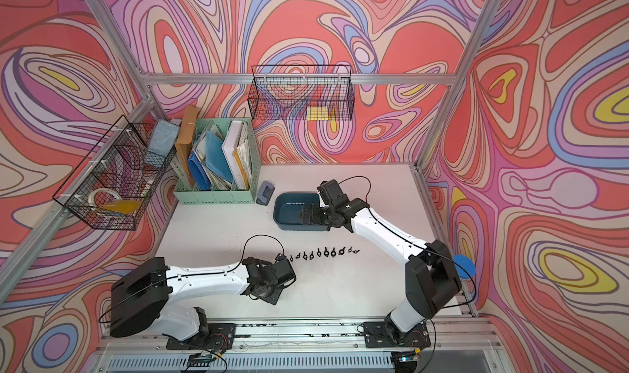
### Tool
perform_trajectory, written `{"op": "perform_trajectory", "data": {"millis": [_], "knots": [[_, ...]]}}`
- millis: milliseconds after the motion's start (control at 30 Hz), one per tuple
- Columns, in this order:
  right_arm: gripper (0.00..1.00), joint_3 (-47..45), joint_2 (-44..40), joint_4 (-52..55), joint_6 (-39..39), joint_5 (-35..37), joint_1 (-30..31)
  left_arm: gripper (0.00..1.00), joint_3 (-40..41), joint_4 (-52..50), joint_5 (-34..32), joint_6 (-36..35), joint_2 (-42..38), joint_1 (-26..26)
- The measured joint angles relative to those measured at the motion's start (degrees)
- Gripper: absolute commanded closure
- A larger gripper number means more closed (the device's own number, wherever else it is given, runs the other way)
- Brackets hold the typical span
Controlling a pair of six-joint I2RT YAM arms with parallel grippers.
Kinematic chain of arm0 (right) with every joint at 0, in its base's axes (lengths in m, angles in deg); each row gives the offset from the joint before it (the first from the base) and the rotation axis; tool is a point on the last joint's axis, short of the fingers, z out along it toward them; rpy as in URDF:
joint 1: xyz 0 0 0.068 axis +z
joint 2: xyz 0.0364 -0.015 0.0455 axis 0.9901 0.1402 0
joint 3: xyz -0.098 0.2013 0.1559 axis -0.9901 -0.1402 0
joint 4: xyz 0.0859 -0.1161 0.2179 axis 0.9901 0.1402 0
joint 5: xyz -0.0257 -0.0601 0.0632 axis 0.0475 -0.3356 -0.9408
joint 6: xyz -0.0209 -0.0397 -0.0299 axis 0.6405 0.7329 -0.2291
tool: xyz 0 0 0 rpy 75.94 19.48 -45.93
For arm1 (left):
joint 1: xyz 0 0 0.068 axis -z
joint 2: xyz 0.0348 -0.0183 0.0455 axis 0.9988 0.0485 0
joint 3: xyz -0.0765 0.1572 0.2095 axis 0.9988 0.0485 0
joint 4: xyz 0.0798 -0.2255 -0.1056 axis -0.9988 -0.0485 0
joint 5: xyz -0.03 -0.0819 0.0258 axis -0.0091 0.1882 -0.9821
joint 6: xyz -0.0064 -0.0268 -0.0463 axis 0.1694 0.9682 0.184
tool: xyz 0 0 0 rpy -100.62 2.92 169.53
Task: Take out the wing nut from the storage box
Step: Move the wing nut to the center of the board.
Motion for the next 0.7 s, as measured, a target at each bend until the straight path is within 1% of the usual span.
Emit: {"op": "perform_trajectory", "data": {"millis": [233, 433, 700], "knots": [[0.02, 0.0, 0.0, 0.63, 0.0, 0.24, -0.63, 0.89, -7.61, 2.19, 1.16, -3.89, 7.45, -6.47], [0.02, 0.0, 0.0, 1.05, -0.02, 0.61, -1.01, 0.9, -9.92, 3.02, 2.21, -5.92, 9.6, -8.37], [0.02, -0.46, -1.4, 1.57, -0.35, 1.14, -1.73, 0.89, -15.23, 2.95, 3.72, -7.96, 13.9, -10.21]]}}
